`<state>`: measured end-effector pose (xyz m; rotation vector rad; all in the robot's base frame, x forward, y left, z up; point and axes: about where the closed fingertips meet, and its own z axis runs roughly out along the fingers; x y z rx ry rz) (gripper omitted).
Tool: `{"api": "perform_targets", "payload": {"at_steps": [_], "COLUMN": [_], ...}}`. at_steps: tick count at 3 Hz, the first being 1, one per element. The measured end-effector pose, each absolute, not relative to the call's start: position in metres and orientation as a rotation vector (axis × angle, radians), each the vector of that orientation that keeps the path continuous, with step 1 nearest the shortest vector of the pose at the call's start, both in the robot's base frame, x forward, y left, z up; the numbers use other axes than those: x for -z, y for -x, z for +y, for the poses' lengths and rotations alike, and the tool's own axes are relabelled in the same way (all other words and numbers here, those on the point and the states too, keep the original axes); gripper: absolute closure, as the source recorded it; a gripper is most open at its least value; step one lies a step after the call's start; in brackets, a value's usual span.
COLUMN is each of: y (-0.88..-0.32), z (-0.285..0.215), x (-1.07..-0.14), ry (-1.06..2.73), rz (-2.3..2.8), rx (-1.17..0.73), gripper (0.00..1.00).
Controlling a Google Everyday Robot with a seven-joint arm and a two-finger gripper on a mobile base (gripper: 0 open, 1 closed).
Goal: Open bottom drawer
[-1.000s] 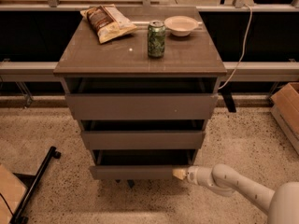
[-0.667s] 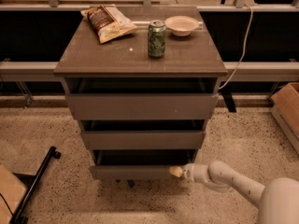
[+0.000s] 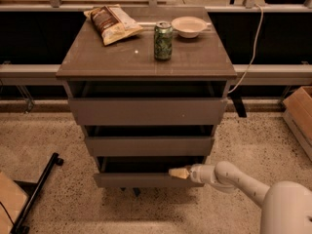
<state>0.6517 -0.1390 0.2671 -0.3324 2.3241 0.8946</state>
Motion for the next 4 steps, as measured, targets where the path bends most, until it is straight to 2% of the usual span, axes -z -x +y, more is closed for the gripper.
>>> {"api": "perform_targets", "payload": {"at_steps": [1, 4], "y": [-0.659, -0.642], "z": [-0.142, -0.143], "x": [-0.256, -0.237], "ry": [0.329, 0.265], "rz": [2.346, 2.426], "rx": [-0.873, -0.924], "gripper": [0.0, 0.01]}}
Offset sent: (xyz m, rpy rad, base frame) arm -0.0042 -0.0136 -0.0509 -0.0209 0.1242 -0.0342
